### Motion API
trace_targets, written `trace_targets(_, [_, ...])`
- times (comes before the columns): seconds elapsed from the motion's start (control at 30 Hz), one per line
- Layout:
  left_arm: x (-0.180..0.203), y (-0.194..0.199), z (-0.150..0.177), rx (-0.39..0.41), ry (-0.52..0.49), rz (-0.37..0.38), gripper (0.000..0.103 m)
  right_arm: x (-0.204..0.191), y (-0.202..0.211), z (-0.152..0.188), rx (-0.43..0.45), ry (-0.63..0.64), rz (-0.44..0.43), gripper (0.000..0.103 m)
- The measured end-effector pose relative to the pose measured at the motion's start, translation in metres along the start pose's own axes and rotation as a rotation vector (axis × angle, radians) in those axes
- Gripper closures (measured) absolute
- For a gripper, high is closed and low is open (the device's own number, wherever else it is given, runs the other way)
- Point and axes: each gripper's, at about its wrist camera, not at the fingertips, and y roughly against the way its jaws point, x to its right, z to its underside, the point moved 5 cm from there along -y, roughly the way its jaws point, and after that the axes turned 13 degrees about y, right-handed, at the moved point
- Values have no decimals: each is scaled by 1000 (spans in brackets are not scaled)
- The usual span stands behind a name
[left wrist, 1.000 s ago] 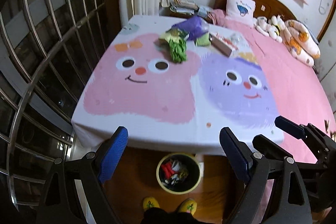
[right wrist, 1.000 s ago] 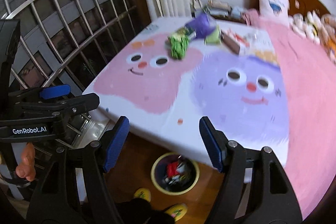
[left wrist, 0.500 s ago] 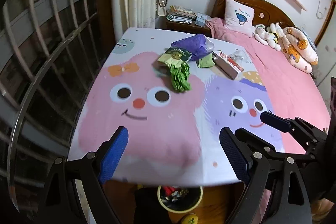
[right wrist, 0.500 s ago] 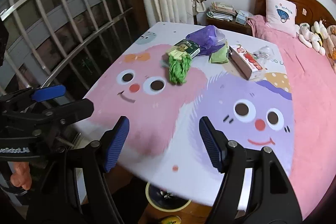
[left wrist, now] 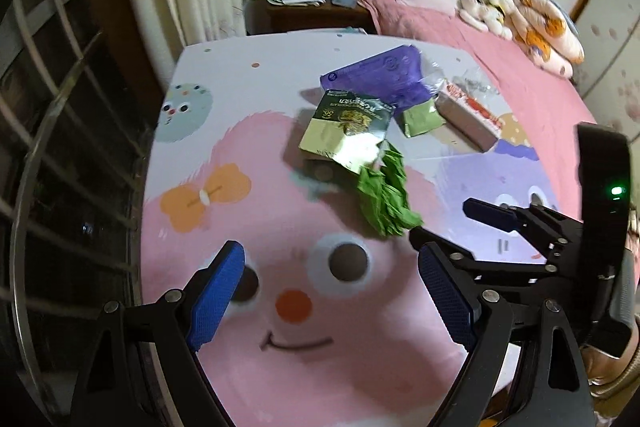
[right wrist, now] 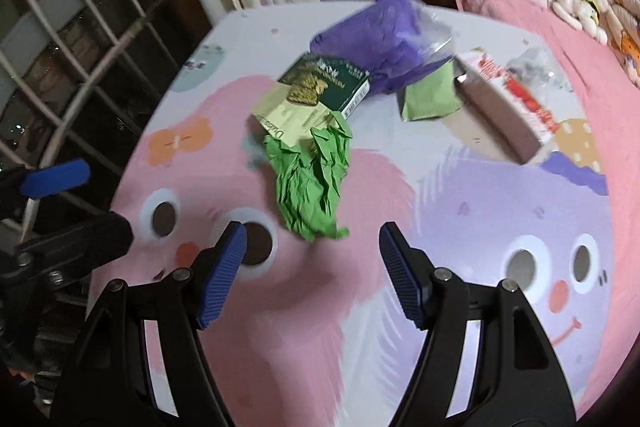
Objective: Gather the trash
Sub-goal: 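Move both tools back over the table toward the green glove and packet, then grasp the green crumpled glove with the right gripper while the left grasps the pistachio chocolate packet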
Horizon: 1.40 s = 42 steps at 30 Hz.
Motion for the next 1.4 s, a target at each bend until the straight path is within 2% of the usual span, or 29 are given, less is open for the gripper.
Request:
trace_targets(0.13, [-6,-28,-20,-35,-26,7,13,6,-43,-8,-52,-26,19,36])
trace_targets(0.3, [-8,-56,-37,-62,-46,13,13,11,-73,-17,-70,-53,23,37])
trace_targets(0.4, [-5,-69,-47,-75,-50,20,13,12,-85,-21,-67,-75,-7,47])
trace_targets(0.47, [-2,-74,-51,-83,-53,31,13,10,-88,-22,-58,-84,-38,61])
trace_targets(0.6, [8,-85,-56,-100,-70,43,13,9,-89,-22,-46,-94,-63,68])
trace_targets(0.77, [23,-103,-64,-134,-90,64,13,21,-79,-19,-24,-144,-51,70])
trace_targets(0.9, [35,-122,-72,-157,-118,69,13,44,-75,-20,-5,-229,-10,70])
trace_targets(1.2, [53,-168,-80,-200,-195,25,13,74,-78,-17,25,-330,10,70])
trace_targets(1.4, [57,-188,-82,-208,-220,8,13,74,-82,-10,27,-350,-3,70])
